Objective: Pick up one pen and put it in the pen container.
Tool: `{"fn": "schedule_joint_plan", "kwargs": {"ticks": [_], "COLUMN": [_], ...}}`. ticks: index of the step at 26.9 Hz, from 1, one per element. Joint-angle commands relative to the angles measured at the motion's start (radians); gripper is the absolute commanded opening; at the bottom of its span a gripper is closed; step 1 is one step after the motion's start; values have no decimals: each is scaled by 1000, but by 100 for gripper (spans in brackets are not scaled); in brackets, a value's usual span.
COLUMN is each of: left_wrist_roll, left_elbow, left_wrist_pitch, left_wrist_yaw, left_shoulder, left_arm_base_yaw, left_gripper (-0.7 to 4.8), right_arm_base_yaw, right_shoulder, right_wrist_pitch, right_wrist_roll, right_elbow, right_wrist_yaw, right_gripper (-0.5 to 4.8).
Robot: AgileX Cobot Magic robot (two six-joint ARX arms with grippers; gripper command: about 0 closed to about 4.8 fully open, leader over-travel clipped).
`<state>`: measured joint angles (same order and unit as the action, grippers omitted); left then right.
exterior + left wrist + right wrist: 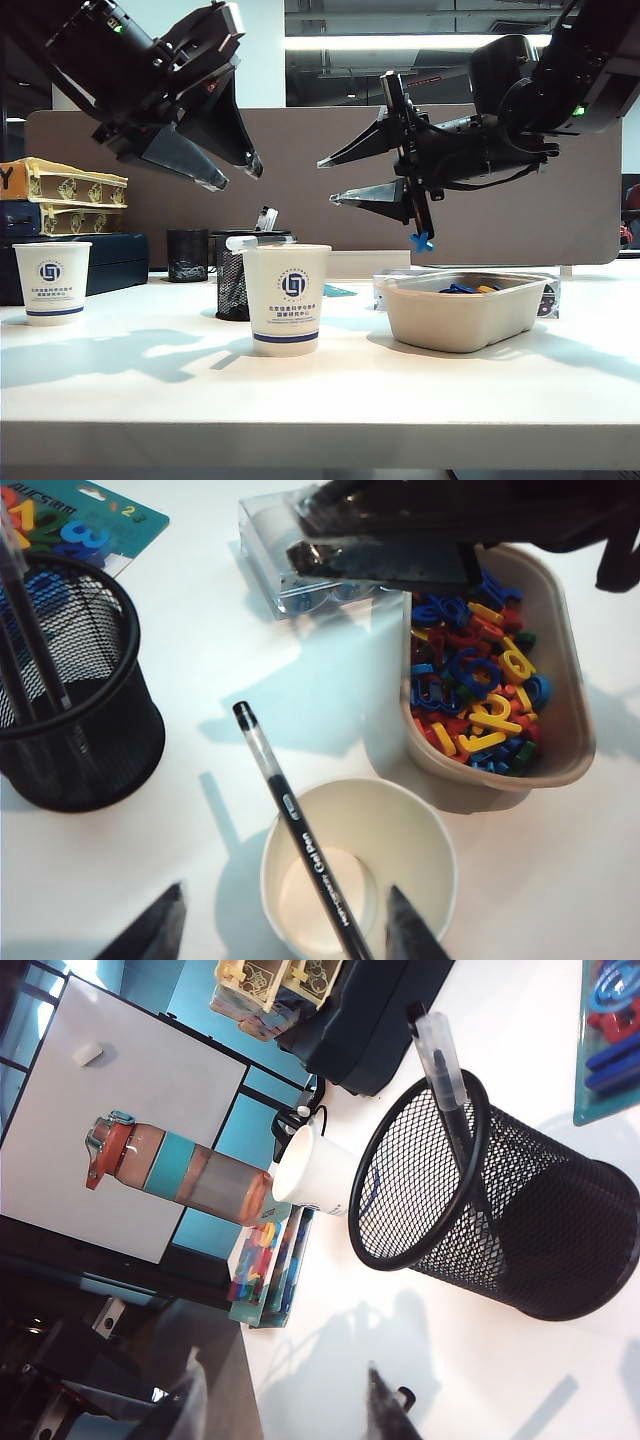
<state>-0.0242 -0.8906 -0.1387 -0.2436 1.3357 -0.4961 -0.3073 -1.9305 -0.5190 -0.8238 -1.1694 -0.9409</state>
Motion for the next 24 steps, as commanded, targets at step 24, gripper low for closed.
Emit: {"fn": "schedule_joint_plan", "kwargs": {"ticks": [24], "left_wrist_roll": [16], "left_elbow": [-33], "left_wrist_pitch": [-38], "left_wrist_yaw": [31], "left_shoulder": [57], "left_arm_base_yaw": [-17], "left_gripper": [251], "right_arm_base_yaw": [83], "right_shoulder": [74], "right_wrist_pitch": [82], "right_wrist_roll": [259], "right_elbow": [-5], "right_wrist_yaw": [-4], "right_gripper": [208]}}
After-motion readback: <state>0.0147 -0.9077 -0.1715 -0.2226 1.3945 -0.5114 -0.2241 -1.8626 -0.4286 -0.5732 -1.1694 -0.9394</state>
